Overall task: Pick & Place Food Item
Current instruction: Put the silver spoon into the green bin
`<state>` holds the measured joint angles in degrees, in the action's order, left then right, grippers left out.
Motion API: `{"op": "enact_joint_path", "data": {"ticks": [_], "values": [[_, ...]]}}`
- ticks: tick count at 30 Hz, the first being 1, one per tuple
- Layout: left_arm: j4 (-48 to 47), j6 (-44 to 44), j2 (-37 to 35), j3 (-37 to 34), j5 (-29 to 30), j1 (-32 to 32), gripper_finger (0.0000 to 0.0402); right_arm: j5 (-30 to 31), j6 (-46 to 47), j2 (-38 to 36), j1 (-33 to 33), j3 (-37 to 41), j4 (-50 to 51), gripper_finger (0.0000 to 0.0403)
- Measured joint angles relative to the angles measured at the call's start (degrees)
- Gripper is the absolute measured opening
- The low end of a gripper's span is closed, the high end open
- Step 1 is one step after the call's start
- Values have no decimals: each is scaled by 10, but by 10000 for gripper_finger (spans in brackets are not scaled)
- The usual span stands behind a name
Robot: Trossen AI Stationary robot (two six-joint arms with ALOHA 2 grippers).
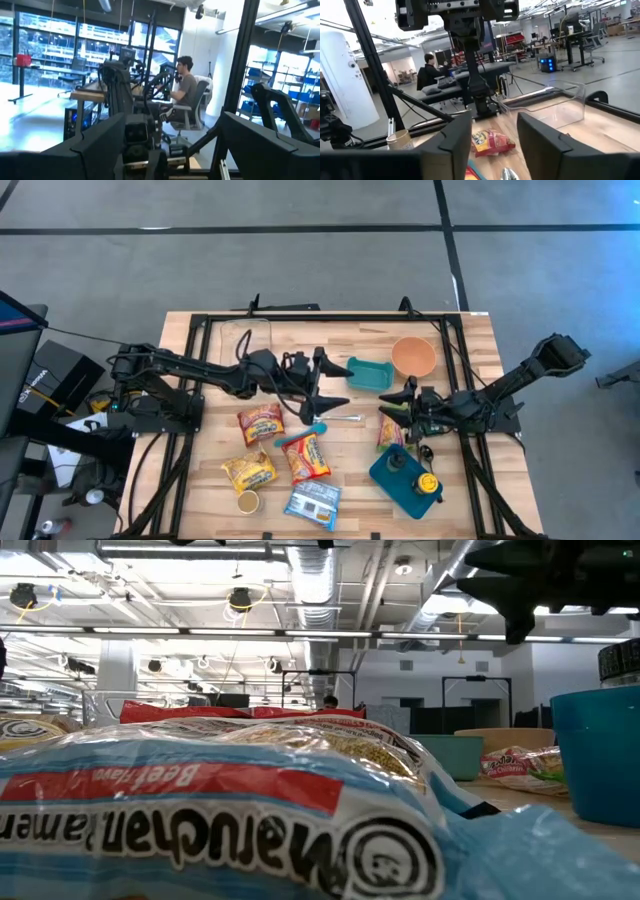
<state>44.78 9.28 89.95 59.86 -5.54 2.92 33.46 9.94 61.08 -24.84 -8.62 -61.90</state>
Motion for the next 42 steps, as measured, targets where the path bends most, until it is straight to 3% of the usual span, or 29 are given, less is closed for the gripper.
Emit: {"op": "enact_joint_path", "data": {"ticks": [6,13,20,32,39,42], "values": [[-2,0,0,0,0,0,323,-1,0,0,0,0,3,111],[-8,-23,0,0,0,-2,323,-2,-28,0,0,0,28,101],[-77,-122,-1,0,-1,-11,323,-2,-29,0,0,0,80,101],[-215,-121,0,0,3,-14,323,0,-37,0,5,0,103,101],[-349,-115,-27,0,202,-12,323,0,-46,0,41,0,105,101],[-406,-114,-52,0,248,-12,323,0,-46,0,61,0,108,101]]}}
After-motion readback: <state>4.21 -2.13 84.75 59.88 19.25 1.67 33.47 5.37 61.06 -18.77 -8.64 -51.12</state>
